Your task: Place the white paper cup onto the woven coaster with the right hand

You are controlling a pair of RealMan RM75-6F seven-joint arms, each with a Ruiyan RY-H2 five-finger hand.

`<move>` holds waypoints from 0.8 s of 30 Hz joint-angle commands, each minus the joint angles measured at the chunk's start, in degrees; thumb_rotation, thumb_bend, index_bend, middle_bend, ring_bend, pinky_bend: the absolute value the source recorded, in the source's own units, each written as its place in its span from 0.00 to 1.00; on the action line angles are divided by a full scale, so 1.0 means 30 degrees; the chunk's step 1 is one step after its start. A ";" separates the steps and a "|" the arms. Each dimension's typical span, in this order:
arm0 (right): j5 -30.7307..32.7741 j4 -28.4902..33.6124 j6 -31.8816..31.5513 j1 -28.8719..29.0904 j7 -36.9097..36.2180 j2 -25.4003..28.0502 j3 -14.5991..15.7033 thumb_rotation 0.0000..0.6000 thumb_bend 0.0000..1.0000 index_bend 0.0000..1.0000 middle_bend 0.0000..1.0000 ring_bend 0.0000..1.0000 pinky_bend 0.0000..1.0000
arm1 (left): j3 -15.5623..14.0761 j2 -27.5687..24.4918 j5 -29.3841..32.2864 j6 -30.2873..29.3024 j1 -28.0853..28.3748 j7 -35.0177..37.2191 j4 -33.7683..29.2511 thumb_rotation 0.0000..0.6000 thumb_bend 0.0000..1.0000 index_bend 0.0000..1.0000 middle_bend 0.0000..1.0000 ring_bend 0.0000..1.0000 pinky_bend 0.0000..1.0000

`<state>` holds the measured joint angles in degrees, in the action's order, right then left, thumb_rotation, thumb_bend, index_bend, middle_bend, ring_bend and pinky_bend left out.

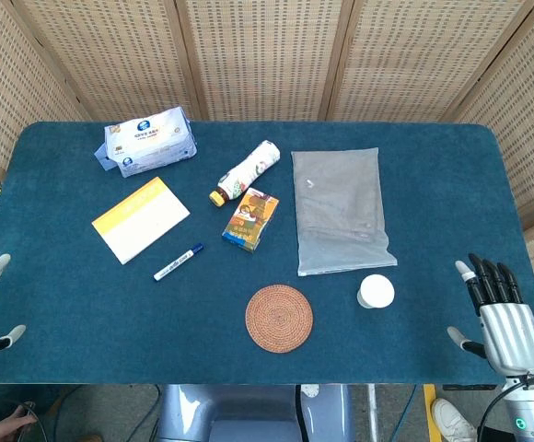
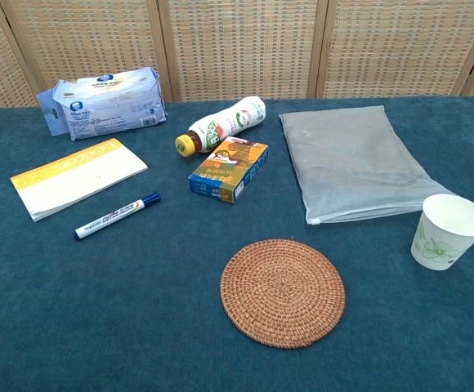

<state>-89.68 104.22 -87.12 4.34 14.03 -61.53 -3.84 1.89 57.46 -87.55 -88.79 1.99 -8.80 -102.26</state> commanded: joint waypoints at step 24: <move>0.0941 -0.2916 0.9547 0.6128 -0.2638 -0.1699 -0.0606 1.00 0.00 0.07 0.04 0.00 0.02 | 0.0370 0.0284 0.1256 0.1055 0.0562 -0.1154 -0.0258 1.00 0.00 0.00 0.00 0.00 0.00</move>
<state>-87.68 97.00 -61.78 20.01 6.38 -65.30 -5.04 2.92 58.25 -83.94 -85.78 3.56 -12.11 -103.00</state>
